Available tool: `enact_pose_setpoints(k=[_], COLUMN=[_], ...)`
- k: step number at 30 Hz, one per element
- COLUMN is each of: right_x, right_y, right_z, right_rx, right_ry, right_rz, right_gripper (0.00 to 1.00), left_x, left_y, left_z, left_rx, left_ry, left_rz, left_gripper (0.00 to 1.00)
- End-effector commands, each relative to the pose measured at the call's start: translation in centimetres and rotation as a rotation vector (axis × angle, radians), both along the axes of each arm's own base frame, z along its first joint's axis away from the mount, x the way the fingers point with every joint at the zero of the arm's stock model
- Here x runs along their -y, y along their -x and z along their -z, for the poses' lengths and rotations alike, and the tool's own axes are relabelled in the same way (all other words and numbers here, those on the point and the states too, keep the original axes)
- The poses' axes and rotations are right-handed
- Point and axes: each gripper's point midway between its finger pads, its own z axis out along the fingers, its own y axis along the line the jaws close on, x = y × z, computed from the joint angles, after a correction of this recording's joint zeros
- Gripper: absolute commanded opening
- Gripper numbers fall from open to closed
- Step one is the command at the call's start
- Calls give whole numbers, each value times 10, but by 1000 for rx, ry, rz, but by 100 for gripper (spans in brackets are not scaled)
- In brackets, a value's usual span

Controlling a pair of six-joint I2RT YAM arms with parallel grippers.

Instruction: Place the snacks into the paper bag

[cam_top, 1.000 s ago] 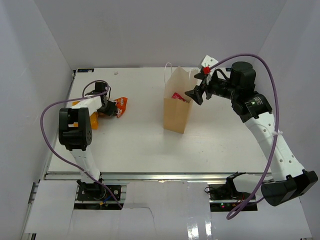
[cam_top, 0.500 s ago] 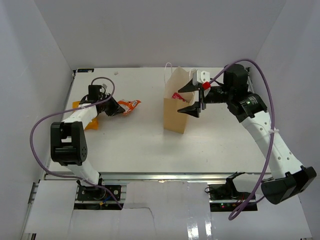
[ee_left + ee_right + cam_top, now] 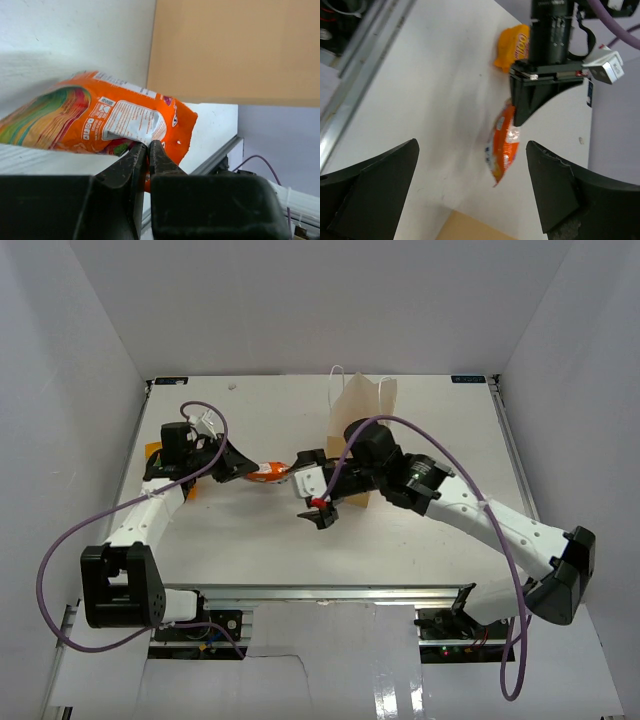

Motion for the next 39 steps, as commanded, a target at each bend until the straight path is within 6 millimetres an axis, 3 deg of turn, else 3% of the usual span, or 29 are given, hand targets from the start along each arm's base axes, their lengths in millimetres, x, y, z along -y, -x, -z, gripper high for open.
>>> enact_pose_setpoints(k=[1,5,11,14,17,20,23,24,27,29,31,32,33,34,36,37,38,39], right_x=[-35,-58,-73,-74,-77,-81,-84,-84,-84,-82,-78,-73,-72,-66,-55,-48,-49,-41], right_y=[-52,-72,-76,-87,-94,-90,-82,-80,-69,-62,-55,-51,-49,-44,-40,-37,-33,-36], right_z=[-1,28,76,83,89,96,104,104,98,93,80,69,71,58,35,19,17,0], right_rx=[142,123,103,125,121,85,14,0,-49,-76,-99,-106,-120,-132,-135,-144,-156,-157], right_ry=[-44,18,96,102,103,104,132,137,129,123,99,82,88,65,27,-1,-2,-36], right_rz=[238,367,403,481,522,515,501,496,457,437,400,382,363,325,285,258,236,236], right_gripper=[93,91,91,92,100,64,43,32,10,8,8,8,8,8,8,8,8,8], left_x=[12,17,20,22,23,23,24,24,22,20,12,5,5,-2,-12,-21,-26,-38], left_y=[27,48,70,77,83,86,87,86,83,80,71,62,62,55,47,42,39,35], left_z=[-34,-42,-48,-47,-50,-52,-55,-58,-64,-67,-79,-81,-90,-106,-120,-135,-141,-144], left_rx=[70,57,55,46,49,49,51,58,70,67,80,97,112,153,198,242,256,267], left_ry=[83,126,165,175,182,191,194,194,185,167,124,82,77,43,-5,-47,-62,-109], left_rz=[71,82,93,101,107,111,109,110,96,77,22,-27,-24,-72,-125,-178,-208,-270], left_gripper=[0,0,0,0,0,0,0,0,0,0,21,41,41,57,74,80,80,85])
